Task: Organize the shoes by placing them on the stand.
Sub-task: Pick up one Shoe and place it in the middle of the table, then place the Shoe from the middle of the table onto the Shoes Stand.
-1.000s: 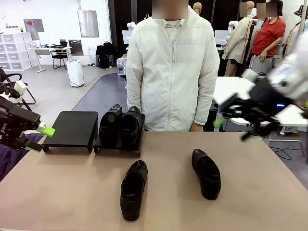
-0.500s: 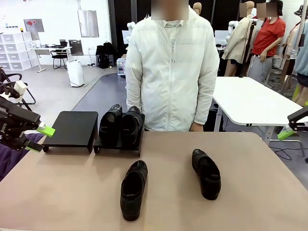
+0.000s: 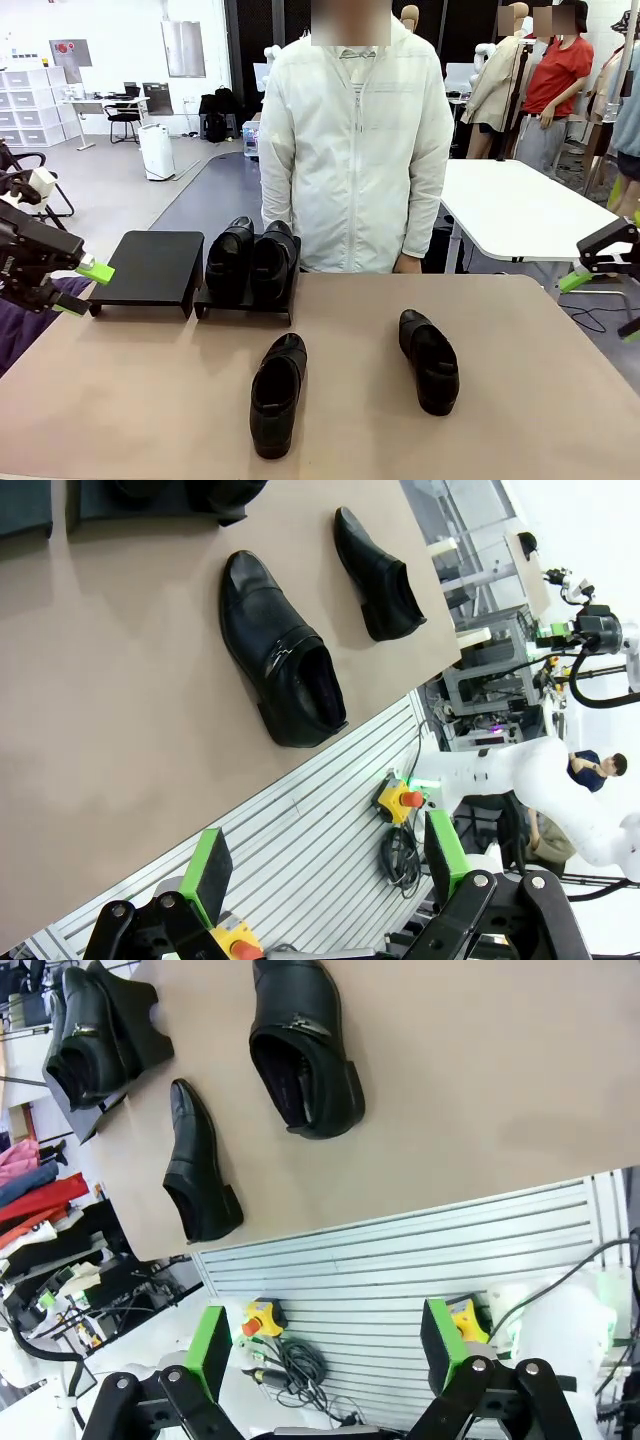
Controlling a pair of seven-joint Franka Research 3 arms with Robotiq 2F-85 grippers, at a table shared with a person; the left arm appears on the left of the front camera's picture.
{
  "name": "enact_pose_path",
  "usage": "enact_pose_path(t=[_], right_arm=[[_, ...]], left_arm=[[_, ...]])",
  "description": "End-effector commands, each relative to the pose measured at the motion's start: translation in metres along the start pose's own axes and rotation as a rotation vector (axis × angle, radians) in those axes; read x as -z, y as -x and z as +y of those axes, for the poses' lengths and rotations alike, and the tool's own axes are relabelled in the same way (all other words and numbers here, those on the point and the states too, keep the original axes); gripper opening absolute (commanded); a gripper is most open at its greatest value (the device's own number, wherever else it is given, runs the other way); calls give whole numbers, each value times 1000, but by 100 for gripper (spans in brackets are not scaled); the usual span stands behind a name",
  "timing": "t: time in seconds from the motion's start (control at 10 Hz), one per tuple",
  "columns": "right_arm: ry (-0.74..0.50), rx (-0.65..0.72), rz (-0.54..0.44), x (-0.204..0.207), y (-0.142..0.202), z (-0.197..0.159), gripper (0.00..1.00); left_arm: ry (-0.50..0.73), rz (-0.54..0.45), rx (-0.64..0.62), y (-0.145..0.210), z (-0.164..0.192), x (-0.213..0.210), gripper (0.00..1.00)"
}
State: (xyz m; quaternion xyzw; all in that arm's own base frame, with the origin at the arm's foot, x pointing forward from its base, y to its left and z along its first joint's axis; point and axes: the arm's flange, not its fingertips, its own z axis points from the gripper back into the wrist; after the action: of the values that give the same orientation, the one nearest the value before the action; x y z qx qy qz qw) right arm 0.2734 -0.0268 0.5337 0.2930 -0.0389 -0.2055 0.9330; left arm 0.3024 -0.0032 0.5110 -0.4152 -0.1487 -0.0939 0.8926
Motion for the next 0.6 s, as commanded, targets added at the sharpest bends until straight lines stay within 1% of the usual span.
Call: enact_pose_path(t=[0.0, 0.5], right_arm=[[-30, -24, -1, -4, -4, -1, 100], [-30, -24, -1, -4, -4, -1, 100]], left_arm=[[14, 0, 19, 0, 2, 0, 100], [14, 0, 19, 0, 2, 0, 100]])
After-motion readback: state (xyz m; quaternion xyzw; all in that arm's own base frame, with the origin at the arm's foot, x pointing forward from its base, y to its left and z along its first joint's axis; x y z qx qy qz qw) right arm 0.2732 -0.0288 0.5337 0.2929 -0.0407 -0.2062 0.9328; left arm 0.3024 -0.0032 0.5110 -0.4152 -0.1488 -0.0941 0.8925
